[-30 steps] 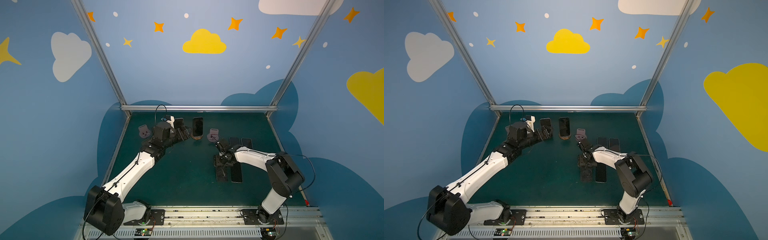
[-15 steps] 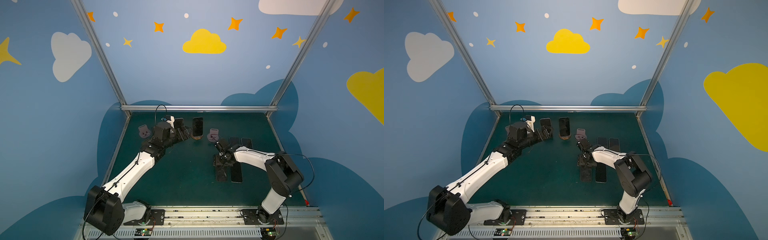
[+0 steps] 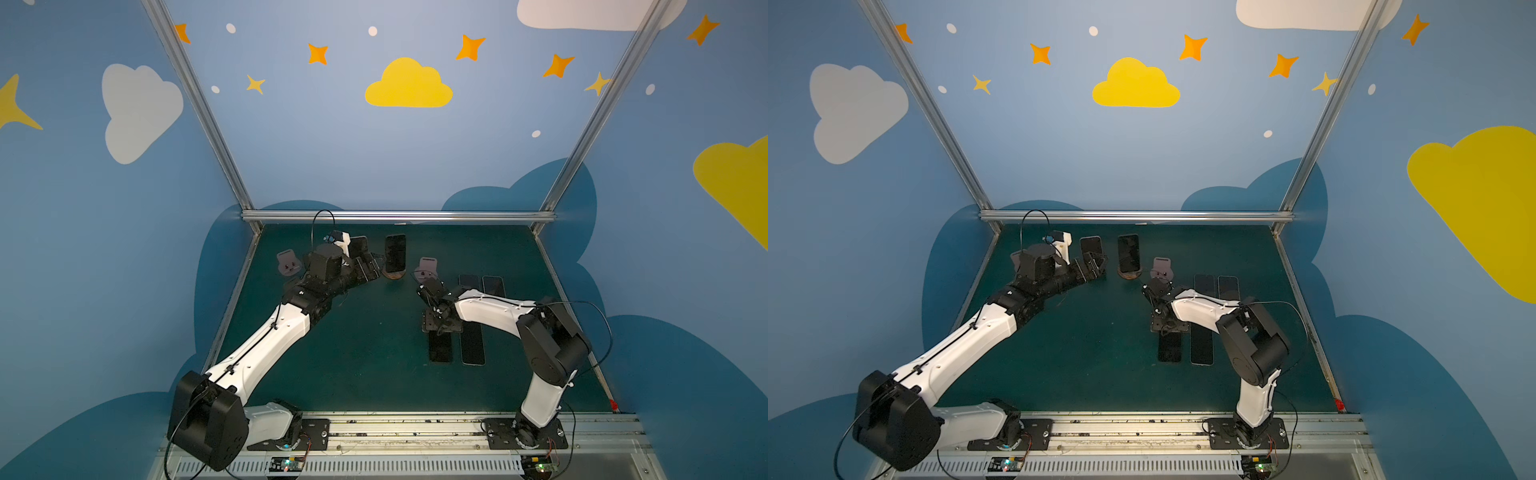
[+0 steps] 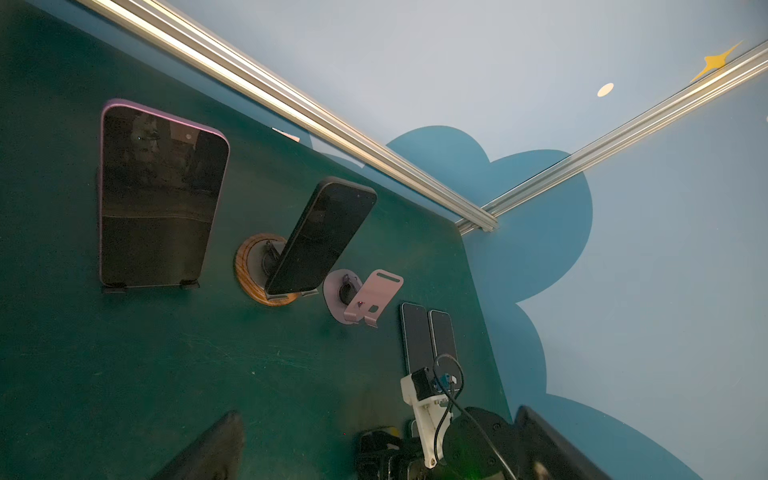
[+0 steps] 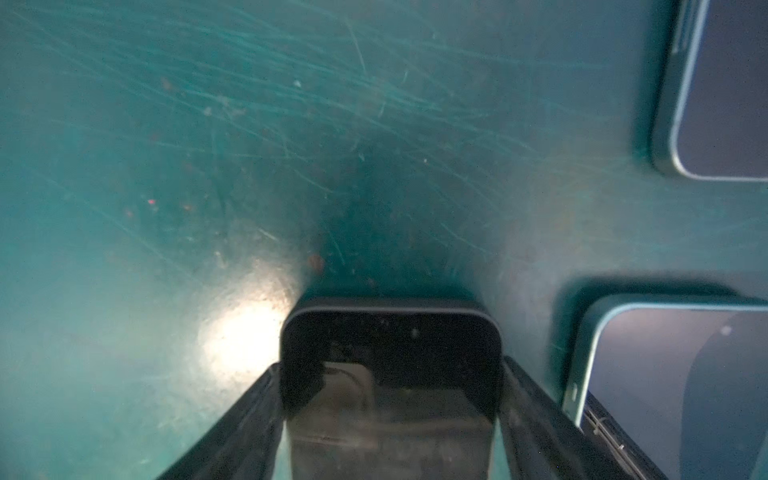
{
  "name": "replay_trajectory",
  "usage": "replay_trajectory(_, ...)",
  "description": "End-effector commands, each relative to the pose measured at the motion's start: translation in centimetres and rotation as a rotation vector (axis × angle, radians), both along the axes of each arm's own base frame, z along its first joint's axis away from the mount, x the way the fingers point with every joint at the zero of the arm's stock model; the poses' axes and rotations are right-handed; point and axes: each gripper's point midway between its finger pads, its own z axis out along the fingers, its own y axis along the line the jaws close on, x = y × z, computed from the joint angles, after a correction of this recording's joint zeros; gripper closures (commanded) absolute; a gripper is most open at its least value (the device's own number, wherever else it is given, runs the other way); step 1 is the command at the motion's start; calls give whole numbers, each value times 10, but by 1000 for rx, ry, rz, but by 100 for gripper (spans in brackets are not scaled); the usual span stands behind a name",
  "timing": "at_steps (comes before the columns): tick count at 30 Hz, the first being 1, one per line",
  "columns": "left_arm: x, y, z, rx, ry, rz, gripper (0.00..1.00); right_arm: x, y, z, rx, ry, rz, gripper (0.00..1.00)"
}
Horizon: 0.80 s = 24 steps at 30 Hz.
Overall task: Remove the phone from the phone stand
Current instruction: 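Raise the right gripper and move it back toward the standing phones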
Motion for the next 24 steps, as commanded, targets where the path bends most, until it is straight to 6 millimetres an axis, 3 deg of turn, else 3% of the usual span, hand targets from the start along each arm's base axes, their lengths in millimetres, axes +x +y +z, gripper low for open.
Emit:
replay_trajectory(1,1,0,8,10,-24,2,0,-31,-45,-33,-205,126,-17,23)
replay_trajectory(13,0,0,11,17,-33,3,0,-42,-47,-19,-150,113,26,27)
replay_trajectory(20,0,-1,8,28,-29,0,0,-36,-41,-12,-119,86,37,24)
replay_trajectory(24,0,-1,8,33,-31,-2,0,-26,-31,2,-90,55,55,20)
